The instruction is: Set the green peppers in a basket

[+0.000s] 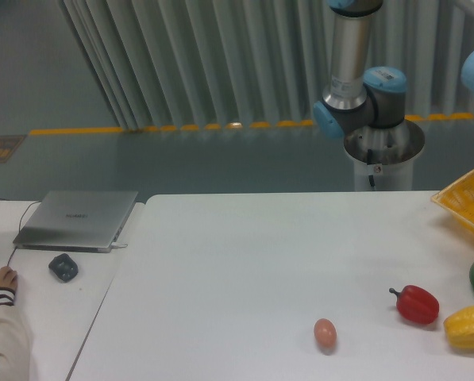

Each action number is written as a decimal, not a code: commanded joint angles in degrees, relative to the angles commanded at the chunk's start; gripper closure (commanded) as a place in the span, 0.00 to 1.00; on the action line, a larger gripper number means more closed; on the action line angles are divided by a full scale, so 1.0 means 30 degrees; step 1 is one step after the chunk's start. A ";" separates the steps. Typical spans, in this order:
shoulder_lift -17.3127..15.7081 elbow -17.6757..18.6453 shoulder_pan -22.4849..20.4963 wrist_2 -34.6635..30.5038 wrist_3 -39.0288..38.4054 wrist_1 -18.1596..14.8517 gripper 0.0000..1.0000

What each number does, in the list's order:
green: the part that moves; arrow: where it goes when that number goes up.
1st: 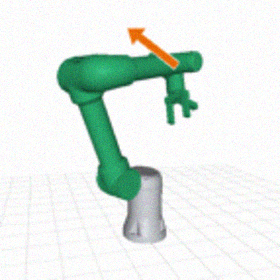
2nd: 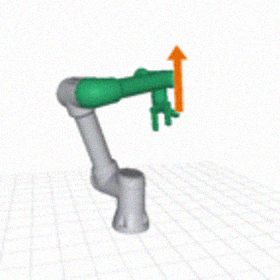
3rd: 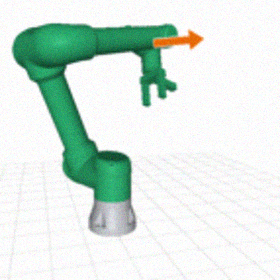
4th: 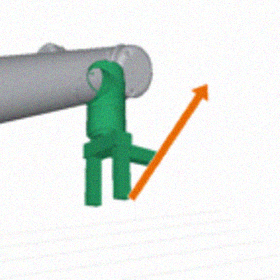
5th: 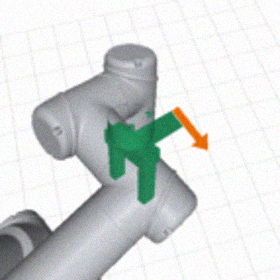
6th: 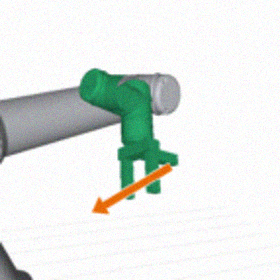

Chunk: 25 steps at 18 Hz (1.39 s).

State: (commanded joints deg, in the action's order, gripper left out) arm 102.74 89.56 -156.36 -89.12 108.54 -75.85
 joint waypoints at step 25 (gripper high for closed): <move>-0.0059 0.0672 0.2109 -0.0146 -1.4175 0.0878 0.00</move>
State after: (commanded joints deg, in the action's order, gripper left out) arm 102.57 91.58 -150.03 -89.56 66.02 -73.21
